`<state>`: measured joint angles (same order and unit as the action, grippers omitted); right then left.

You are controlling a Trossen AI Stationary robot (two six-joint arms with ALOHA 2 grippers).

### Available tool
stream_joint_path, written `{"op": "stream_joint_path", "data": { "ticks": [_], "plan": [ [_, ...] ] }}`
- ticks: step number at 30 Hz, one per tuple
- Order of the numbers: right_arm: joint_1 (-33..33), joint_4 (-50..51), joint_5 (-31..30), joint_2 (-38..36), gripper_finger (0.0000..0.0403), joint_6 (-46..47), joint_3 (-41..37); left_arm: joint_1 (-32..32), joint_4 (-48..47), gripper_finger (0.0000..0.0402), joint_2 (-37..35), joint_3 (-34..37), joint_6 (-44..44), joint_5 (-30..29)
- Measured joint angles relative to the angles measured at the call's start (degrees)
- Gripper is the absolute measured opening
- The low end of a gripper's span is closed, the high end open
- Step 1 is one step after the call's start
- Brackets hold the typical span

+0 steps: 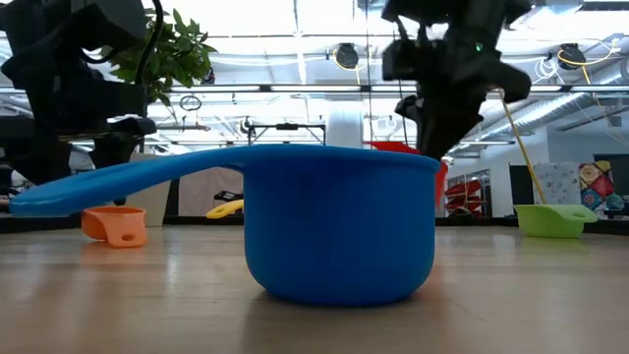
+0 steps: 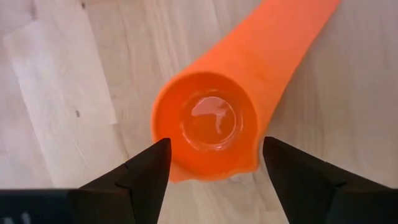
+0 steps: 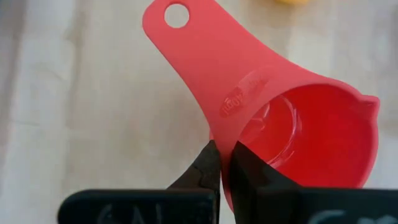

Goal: Nest measuring cups in basket
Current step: Move the red measuring cup to the center of the table

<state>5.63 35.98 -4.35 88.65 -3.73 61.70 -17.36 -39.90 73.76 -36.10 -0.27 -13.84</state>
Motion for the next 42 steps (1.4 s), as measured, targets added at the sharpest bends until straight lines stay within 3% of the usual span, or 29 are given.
{"op": "stream_joint_path", "data": {
  "ticks": [11,27,42],
  "plan": [
    [4.19,4.03,0.10,12.43,0.0000,-0.17,12.03,0.95,0.11,0.0244,0.00,0.00,-0.05,-0.03],
    [3.42,2.69,0.02,16.40,0.0000,-0.41,14.96,0.95,0.76,0.0244,0.00,0.00,-0.41,-0.03],
    [2.93,1.69,0.10,16.36,0.0081,-1.22,14.96,0.93,0.99,0.0244,0.00,0.00,-0.96,-0.01]
  ]
}}
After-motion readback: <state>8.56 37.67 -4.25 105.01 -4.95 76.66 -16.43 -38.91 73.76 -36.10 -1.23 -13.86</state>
